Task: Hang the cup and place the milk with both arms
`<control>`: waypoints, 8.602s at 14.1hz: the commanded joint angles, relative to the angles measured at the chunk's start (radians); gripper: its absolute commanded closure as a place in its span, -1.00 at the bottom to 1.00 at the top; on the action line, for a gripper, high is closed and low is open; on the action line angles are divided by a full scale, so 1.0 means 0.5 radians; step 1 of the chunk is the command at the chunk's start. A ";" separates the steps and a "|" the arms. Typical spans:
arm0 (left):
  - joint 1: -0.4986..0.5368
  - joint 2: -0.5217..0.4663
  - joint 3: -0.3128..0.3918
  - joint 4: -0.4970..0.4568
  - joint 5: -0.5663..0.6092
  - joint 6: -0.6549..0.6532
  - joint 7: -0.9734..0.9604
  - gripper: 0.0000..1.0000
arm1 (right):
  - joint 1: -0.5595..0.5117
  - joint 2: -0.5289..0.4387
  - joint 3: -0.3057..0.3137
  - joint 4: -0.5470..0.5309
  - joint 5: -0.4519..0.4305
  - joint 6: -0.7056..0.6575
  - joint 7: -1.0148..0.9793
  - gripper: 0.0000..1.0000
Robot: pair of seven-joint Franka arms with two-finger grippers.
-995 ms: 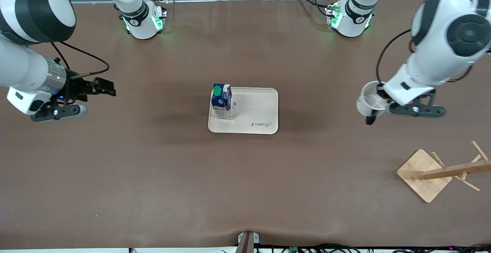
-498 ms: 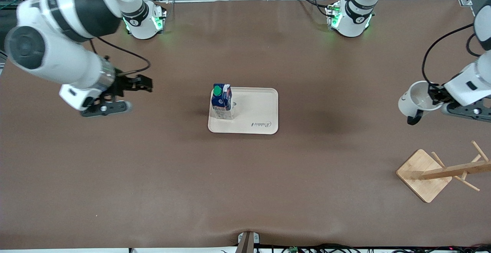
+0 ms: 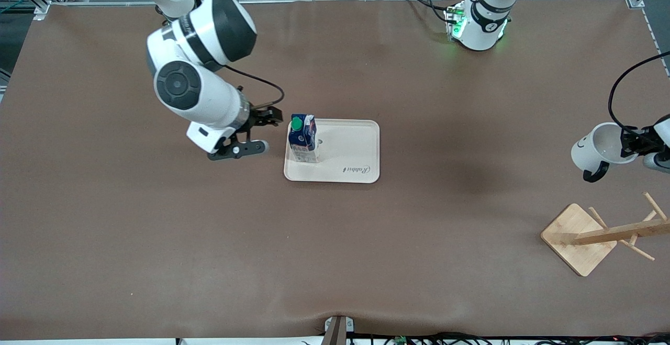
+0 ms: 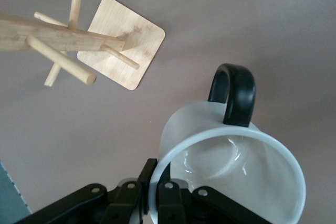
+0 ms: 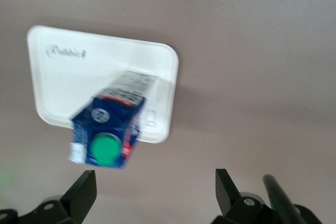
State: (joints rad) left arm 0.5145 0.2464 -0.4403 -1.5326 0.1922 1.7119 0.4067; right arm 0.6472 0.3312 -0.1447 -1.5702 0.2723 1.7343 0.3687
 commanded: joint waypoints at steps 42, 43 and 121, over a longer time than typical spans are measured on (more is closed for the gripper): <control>0.094 0.204 0.102 0.362 -0.203 -0.181 -0.166 -1.00 | -0.376 -0.076 -0.042 -0.019 -0.112 -0.201 0.306 1.00; 0.094 0.192 0.098 0.362 -0.203 -0.214 -0.187 -1.00 | -0.441 -0.110 -0.042 -0.062 -0.167 -0.201 0.224 1.00; -0.845 -0.569 0.497 -0.039 -0.320 -0.393 -0.985 -1.00 | -1.257 -0.834 -0.011 -0.078 -0.579 -0.603 -1.130 -1.00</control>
State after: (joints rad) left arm 0.0841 -0.0320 -0.1961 -1.5666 0.0523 1.5419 -0.1229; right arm 0.0348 -0.0693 -0.1345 -1.6142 -0.0034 1.4325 -0.1981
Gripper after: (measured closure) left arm 0.000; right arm 0.000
